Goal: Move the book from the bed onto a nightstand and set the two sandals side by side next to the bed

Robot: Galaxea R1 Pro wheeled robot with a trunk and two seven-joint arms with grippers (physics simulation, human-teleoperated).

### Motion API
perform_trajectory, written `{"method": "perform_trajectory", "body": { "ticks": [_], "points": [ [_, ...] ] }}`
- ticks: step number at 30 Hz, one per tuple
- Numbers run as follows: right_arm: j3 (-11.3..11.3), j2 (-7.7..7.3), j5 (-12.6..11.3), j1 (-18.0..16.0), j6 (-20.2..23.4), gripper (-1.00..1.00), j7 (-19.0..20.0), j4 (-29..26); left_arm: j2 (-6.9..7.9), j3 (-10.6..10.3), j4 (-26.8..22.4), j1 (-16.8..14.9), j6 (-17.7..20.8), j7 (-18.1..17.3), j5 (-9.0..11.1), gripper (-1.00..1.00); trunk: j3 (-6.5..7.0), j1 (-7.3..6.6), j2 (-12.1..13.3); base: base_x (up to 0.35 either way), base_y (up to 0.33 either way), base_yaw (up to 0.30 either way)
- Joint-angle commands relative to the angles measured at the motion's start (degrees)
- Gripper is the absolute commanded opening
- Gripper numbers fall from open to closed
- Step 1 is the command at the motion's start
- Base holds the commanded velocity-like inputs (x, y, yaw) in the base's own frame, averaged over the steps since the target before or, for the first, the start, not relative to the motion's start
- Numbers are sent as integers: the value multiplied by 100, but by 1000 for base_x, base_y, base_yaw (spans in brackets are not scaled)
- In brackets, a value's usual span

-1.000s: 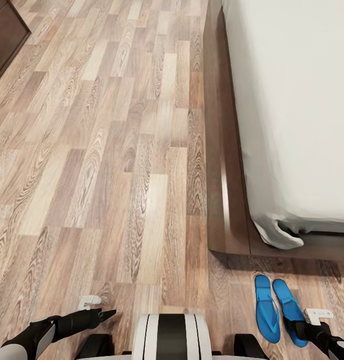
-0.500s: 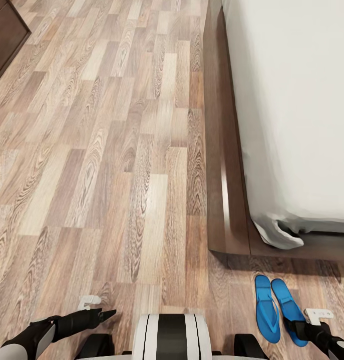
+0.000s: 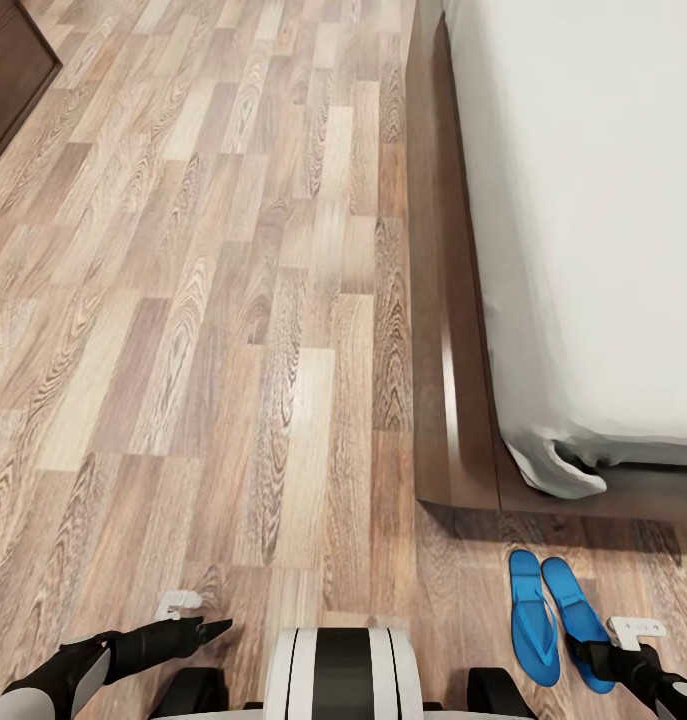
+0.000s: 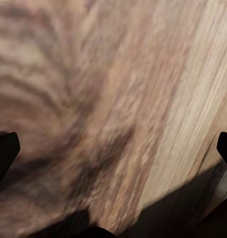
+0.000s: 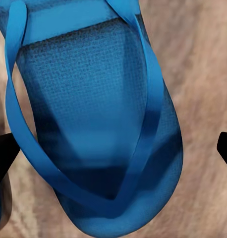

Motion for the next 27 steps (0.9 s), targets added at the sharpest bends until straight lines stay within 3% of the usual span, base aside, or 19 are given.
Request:
{"method": "perform_trajectory", "body": {
  "ticks": [1, 27],
  "points": [
    [-50, -1, 51, -3, -20, 100, 23, 5, -3, 42, -4, -1, 45, -29, -23, 100, 19, -3, 0, 0, 0, 0],
    [-53, -1, 58, -3, -21, 100, 23, 5, -39, 34, -5, -1, 53, -23, -23, 100, 595, -70, 35, 0, 0, 0]
  ]
}}
